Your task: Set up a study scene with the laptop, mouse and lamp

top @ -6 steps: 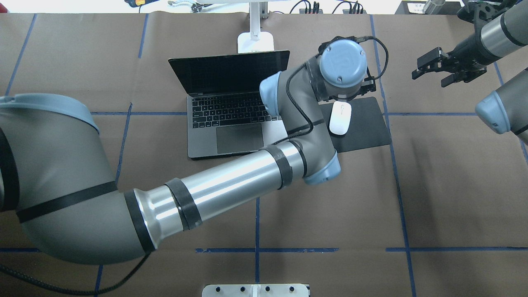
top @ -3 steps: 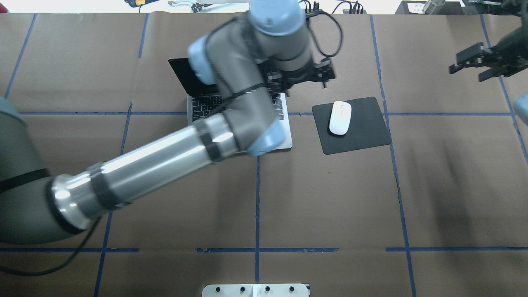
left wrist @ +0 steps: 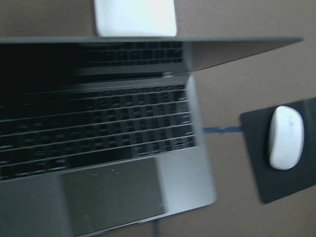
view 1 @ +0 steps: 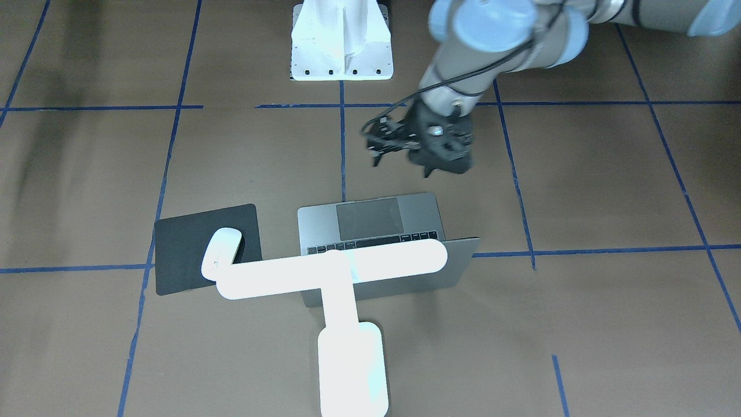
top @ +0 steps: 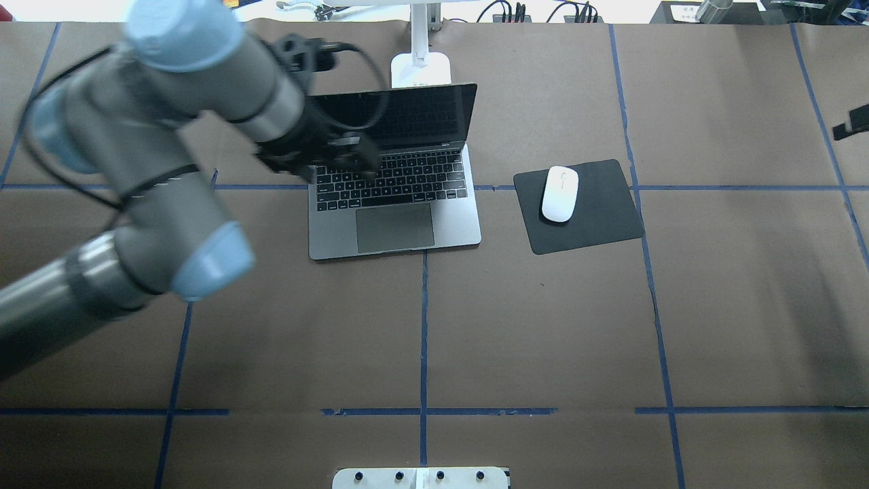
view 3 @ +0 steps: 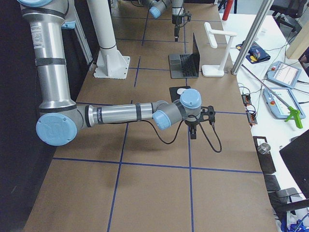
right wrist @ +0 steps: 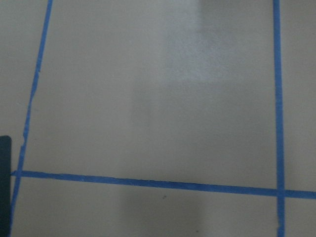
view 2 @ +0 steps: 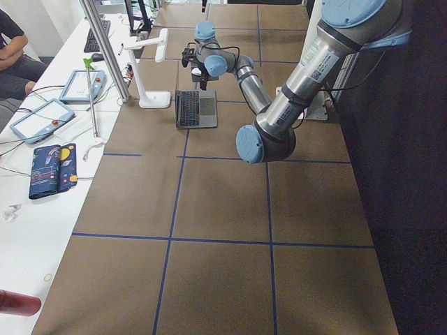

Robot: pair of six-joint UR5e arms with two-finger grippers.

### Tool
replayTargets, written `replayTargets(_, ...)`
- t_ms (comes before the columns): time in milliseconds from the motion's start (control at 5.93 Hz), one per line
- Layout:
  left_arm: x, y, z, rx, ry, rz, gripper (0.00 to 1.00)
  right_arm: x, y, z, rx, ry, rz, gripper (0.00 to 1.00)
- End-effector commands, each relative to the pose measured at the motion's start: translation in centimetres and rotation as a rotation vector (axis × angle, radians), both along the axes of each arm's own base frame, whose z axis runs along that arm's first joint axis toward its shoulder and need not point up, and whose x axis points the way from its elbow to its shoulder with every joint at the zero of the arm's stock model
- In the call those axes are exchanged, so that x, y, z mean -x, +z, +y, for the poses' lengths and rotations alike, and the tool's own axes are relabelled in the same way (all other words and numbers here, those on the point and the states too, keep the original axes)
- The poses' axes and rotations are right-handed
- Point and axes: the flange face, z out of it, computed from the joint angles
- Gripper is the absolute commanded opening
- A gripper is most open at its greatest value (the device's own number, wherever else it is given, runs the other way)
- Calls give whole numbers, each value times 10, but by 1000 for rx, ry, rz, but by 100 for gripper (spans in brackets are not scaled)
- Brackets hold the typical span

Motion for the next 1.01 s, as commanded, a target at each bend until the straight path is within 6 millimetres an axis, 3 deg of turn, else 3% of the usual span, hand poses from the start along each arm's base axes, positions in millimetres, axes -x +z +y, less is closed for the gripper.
replayTargets(0,129,108,15,-108,97,-51,100,-46,28,17,-27,-27,49,100)
replayTargets(169,188,179,18,-182,149,-119,100,-79,39,21,-15,-57,81,100)
replayTargets(337,247,231,16,-263,175,-186,100,-82,44,23,-14,-102,96,100)
replayTargets(506,300,283,7,-268,194,-248,100,-60,50,23,-8,-146,111,100)
replayTargets(674,378,340,2,-252,213,-301,100,-59,59,30,18,-163,112,100)
replayTargets(843,419,378,0,-188,206,-318,100,-67,61,33,41,-169,108,100)
